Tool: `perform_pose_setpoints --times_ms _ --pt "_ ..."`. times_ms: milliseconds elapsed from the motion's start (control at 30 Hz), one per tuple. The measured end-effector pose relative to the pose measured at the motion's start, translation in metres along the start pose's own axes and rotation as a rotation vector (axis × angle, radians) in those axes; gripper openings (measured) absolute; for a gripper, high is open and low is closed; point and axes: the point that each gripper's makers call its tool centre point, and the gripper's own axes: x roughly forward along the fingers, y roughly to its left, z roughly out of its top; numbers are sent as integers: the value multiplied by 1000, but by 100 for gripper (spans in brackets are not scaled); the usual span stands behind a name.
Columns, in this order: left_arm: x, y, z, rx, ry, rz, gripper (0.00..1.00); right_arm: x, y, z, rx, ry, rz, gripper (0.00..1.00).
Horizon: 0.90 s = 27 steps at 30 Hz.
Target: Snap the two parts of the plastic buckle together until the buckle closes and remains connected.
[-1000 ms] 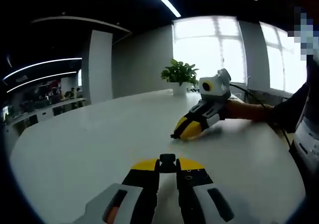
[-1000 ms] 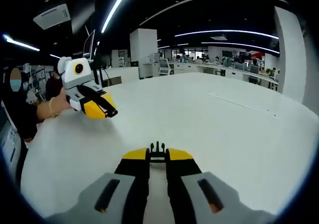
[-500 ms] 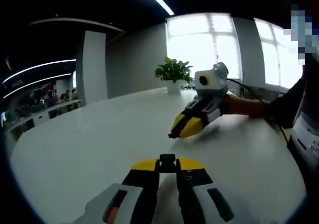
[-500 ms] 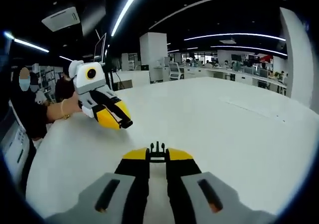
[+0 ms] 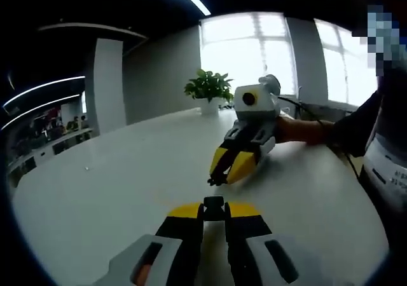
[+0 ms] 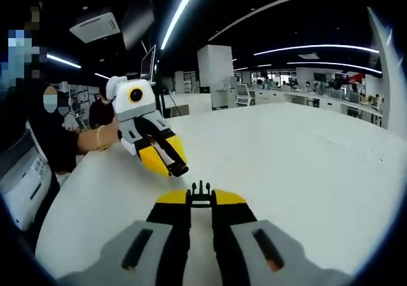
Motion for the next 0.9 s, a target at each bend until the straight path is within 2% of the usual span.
perform_pose_setpoints --times_ms 900 --pt "6 -18 -7 72 42 -78 13 5 30 -5 -174 44 126 12"
